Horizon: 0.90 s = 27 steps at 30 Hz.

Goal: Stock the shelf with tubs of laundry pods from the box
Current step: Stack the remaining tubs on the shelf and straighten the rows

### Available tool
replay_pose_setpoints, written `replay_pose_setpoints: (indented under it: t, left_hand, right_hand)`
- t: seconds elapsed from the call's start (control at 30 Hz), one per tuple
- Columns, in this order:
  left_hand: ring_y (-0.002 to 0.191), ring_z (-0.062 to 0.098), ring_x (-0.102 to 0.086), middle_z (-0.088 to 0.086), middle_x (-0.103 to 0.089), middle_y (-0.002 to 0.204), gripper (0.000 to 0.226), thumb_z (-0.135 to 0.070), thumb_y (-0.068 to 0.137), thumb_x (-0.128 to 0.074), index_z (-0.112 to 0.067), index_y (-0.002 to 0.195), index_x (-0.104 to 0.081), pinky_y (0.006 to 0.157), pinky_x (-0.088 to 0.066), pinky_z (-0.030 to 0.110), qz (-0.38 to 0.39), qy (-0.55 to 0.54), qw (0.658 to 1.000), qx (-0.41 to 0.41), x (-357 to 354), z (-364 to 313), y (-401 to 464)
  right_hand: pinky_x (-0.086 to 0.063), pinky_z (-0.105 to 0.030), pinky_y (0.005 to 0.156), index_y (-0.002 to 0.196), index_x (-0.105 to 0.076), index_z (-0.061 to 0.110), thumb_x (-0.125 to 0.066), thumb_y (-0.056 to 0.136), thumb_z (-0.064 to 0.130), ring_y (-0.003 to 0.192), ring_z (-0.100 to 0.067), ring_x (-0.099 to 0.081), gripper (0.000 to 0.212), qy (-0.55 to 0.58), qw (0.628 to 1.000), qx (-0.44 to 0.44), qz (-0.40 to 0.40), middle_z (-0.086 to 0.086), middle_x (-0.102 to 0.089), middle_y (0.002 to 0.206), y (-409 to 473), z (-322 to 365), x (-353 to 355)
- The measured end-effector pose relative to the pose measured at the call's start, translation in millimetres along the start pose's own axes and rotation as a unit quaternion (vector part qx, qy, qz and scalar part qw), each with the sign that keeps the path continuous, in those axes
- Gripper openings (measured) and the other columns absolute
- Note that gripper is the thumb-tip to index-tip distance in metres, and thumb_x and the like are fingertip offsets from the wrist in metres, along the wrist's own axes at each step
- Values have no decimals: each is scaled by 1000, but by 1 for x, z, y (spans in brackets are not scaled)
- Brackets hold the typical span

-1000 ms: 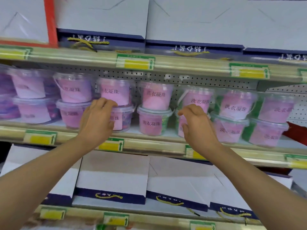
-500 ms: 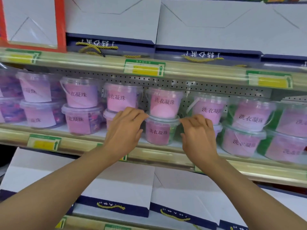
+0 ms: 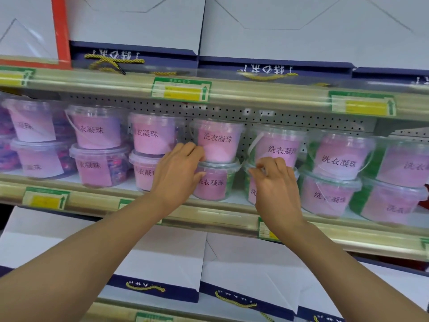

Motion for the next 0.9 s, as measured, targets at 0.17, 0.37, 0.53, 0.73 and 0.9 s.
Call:
replay_pose_setpoints:
  t: [0.17,0.37,0.53,0.73,0.9]
  left_hand:
    - [82,22,-50,4,-55,92,31,-14,69,-79,-9,89,-55,50,-30,27,10,-20,1000,6,1,-4,-2]
    - [85,20,-48,4,-53,95,30,-15,72,-77,-10,93,-56,51,-24,23,18,-33,999,20,-1,-1,-3]
    - [87,21,-49,4,-52,97,29,-16,74,-76,-10,93,-55,53,-31,28,16,-37,999,30,0,-1,-4]
    - [89,22,-49,4,-52,97,28,-13,74,-74,-11,93,-55,53,-32,28,20,-39,999,23,-1,0,-4]
    - [87,23,-49,5,-52,95,29,-11,72,-75,-10,92,-55,52,-31,28,20,-38,999,14,-1,-1,-3]
  right_hand:
    - [-42,-32,61,78,-70,2,-70,37,-16,78,-34,-58,44,2,1000,-2,21,-14,-62,86,1,-1,-2]
    - [-48,-41,78,134,-42,-2,-48,64,-21,108,-37,-50,72,161,984,-41,65,-20,-55,122,10,16,3]
    - [-46,-43,84,145,-15,6,-42,79,-10,104,-34,-54,72,260,948,-92,157,-20,-51,127,16,28,-16]
    - [-47,-41,72,142,-20,6,-44,81,-7,92,-37,-58,67,245,942,-128,188,-18,-62,99,8,26,-21]
    - [-51,-43,77,142,-21,6,-44,77,-9,90,-31,-62,70,281,929,-139,199,-17,-57,121,6,25,-23]
Point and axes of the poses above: each hand's wrist, its own y-axis towards the middle knuckle, its own x-axis out of the back of the hand, z = x × y, the point moved 8 cm from there along y, towards the middle knuckle
